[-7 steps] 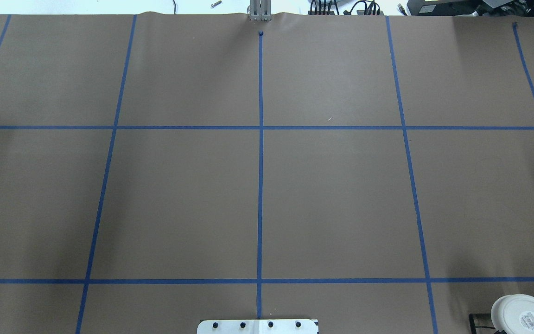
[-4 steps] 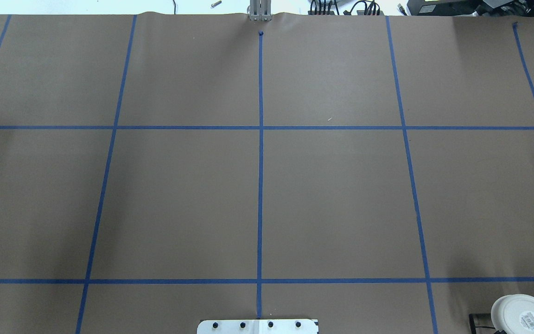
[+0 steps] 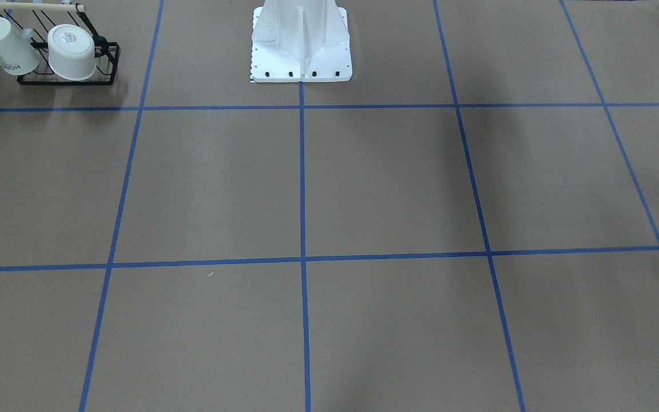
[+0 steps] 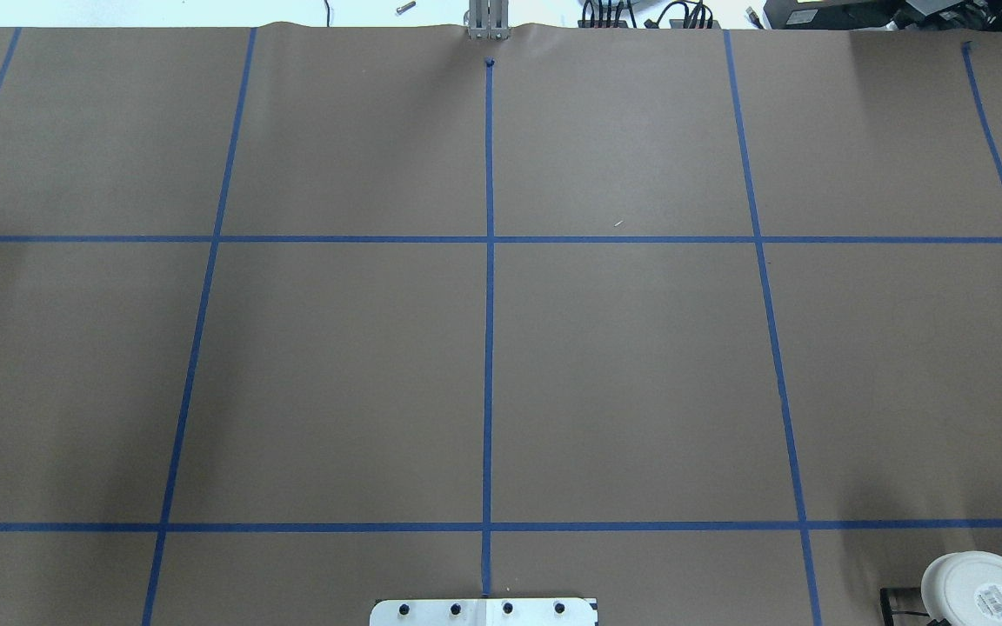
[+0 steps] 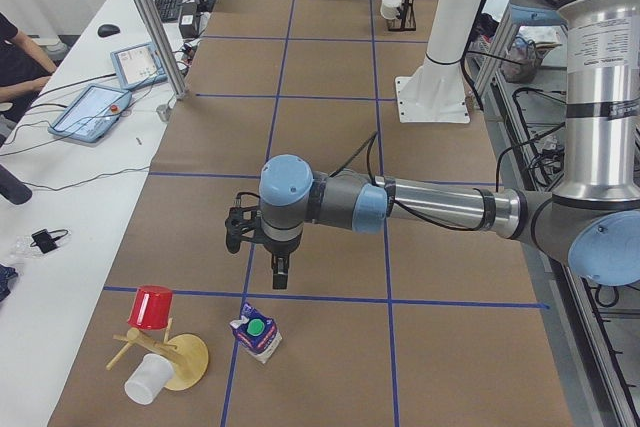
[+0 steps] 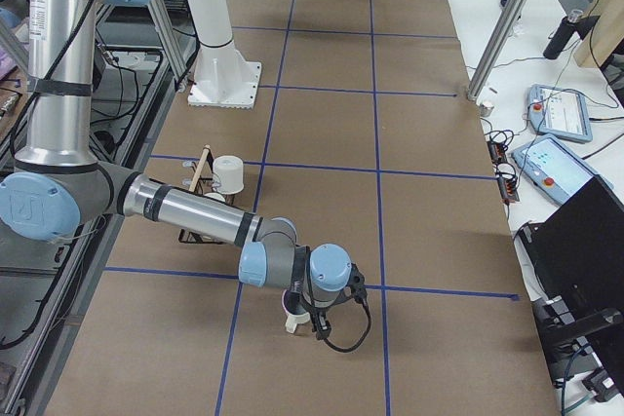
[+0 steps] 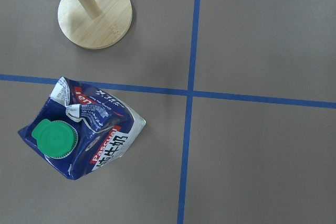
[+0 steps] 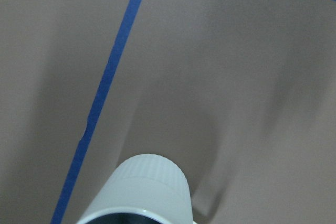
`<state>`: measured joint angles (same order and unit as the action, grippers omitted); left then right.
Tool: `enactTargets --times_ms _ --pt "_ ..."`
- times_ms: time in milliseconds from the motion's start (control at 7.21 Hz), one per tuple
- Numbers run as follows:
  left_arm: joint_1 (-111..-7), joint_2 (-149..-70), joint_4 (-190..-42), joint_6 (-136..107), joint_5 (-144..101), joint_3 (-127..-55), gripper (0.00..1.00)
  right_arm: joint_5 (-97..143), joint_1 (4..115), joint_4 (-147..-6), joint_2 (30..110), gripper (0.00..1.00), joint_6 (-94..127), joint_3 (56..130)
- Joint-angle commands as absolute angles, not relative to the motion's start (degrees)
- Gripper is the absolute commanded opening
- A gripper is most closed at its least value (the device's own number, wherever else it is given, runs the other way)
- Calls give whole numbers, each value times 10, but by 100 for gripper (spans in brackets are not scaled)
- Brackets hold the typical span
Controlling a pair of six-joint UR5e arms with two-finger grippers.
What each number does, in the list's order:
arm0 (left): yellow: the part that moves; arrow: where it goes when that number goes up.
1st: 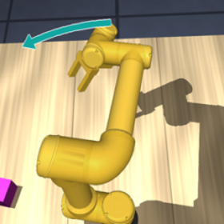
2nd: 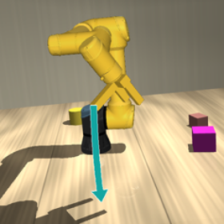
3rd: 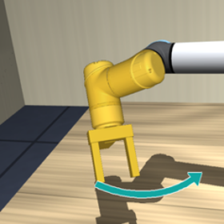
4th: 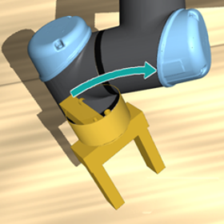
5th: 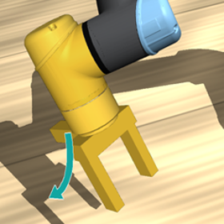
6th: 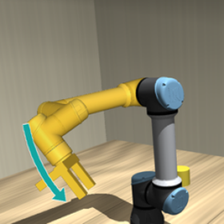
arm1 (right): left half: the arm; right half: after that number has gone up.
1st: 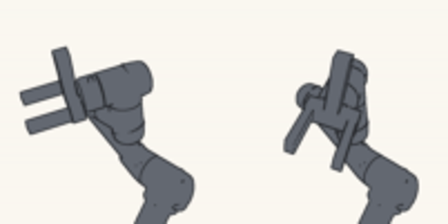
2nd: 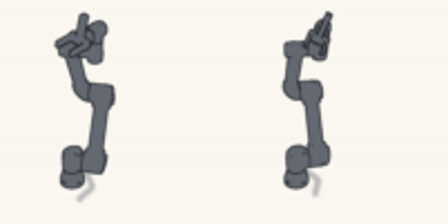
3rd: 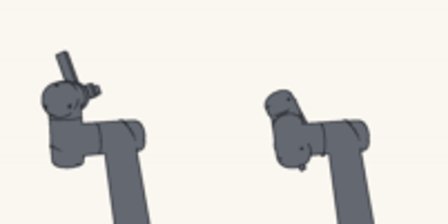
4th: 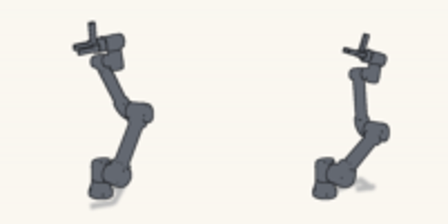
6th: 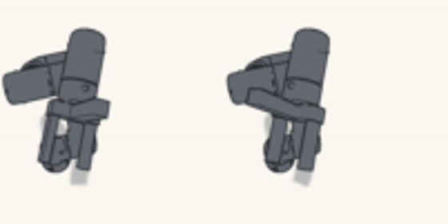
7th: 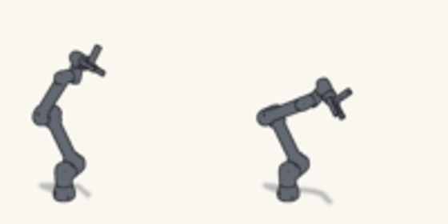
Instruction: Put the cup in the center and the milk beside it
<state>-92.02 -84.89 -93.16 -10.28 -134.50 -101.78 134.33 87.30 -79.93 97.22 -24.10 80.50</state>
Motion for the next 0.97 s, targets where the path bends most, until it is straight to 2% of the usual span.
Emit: enactTargets --times_ms 0,555,832 --pt "-920 -849 -932 -103 -1346 -1018 98 1348 869 -798 972 1 -272 793" --pt "-920 -850 -932 -105 -1346 -1018 98 1404 871 -801 970 0 -273 801" --pt "-920 -850 -931 -106 -1389 -1013 98 1450 896 -863 923 0 -239 822"
